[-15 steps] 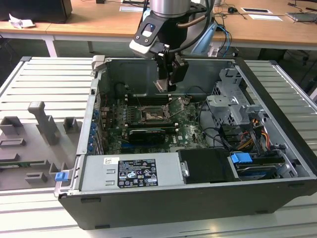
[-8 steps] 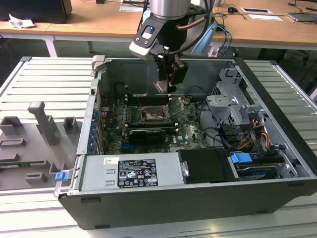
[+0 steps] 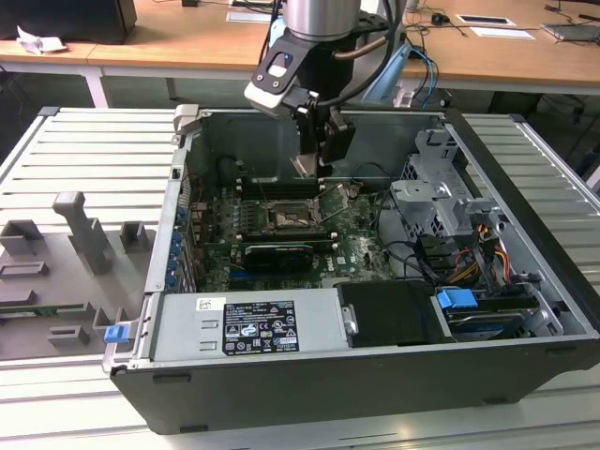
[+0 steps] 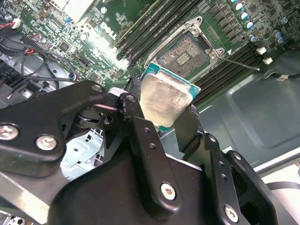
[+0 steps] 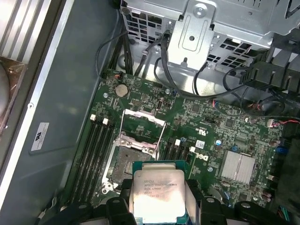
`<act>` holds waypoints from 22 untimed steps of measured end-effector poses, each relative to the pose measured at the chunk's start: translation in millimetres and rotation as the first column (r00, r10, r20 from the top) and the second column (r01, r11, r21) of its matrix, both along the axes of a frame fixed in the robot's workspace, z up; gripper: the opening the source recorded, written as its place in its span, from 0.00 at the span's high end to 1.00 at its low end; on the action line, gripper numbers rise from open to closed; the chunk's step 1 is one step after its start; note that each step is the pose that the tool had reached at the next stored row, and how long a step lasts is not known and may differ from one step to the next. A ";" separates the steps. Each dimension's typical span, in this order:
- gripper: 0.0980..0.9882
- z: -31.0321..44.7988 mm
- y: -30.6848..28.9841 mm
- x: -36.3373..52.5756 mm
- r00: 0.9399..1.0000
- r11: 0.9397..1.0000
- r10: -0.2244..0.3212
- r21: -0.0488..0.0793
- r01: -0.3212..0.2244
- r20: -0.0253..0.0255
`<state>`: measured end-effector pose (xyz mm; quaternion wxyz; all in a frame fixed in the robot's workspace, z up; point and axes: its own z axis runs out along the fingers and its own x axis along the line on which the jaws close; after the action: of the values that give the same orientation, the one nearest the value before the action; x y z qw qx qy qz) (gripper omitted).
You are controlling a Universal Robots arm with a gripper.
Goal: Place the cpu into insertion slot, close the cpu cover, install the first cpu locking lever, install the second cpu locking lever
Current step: 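Place the cpu into insertion slot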
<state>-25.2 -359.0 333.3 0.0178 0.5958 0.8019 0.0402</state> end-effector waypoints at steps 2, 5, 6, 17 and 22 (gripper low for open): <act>0.52 -1.0 0.0 0.0 1.000 1.000 -0.002 0.000 0.002 0.000; 0.52 -2.1 0.0 0.0 1.000 1.000 -0.004 0.000 0.004 0.000; 0.52 -2.7 0.0 0.0 1.000 1.000 -0.005 0.000 0.005 0.000; 0.52 -9.2 0.0 0.0 0.999 0.999 -0.044 0.000 0.044 0.000; 0.52 -10.9 0.0 0.0 0.998 0.998 -0.056 0.000 0.056 0.000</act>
<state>-25.2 -359.0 322.4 0.0190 0.6182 0.7848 0.0396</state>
